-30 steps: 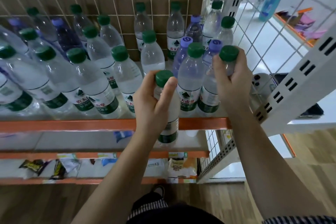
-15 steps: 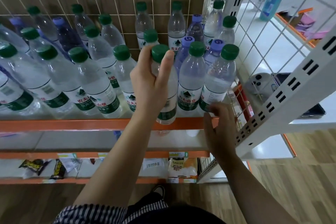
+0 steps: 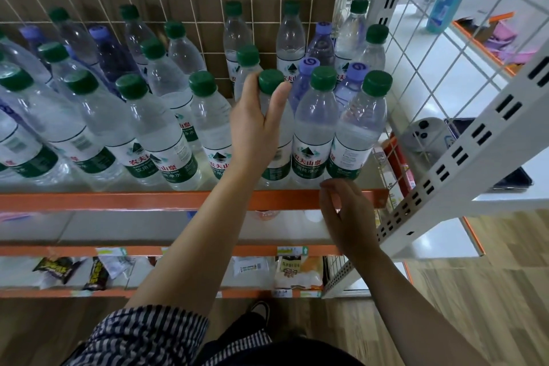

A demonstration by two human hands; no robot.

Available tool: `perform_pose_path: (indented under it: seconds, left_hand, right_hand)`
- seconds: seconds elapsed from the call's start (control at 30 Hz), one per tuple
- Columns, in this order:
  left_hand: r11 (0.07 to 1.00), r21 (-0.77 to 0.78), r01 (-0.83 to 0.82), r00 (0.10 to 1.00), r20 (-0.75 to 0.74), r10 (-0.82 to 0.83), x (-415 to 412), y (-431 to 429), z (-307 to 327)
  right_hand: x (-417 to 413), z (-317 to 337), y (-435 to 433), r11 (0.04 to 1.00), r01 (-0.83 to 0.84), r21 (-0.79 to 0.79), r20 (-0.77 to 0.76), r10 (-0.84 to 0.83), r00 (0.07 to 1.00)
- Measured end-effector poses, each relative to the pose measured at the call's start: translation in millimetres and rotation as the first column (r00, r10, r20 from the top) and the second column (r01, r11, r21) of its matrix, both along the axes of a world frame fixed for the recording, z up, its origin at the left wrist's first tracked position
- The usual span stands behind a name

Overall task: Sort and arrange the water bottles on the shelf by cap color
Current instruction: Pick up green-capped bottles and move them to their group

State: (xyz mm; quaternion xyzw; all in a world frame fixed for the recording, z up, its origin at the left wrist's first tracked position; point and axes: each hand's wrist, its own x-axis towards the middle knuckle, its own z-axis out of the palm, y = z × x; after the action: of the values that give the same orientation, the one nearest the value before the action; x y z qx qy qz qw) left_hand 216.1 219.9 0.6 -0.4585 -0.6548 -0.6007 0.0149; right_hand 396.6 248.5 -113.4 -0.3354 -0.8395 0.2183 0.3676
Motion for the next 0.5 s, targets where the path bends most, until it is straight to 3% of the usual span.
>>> perform_pose_path:
  seconds: [0.23, 0.43, 0.5]
  left_hand:
    - [0.998, 0.039, -0.046, 0.998, -0.039, 0.048, 5.1, -7.7, 9.5]
    - [0.990, 0.125, -0.061, 0.962, -0.257, 0.091, 2.5, -4.1, 48.2]
    - [0.997, 0.076, -0.020, 0.942, -0.334, 0.044, -5.0, 1.3, 65.8]
  right_hand:
    - [-5.2, 42.3, -3.3, 0.994, -0.081, -0.067, -0.157, 0.070, 0.985]
    - [-13.5, 129.3, 7.1, 0.983, -0.069, 0.170, -0.345, 0.125, 0.930]
    - [-14.8, 160.2, 18.0, 0.973, -0.047, 0.224, -0.362, 0.128, 0.923]
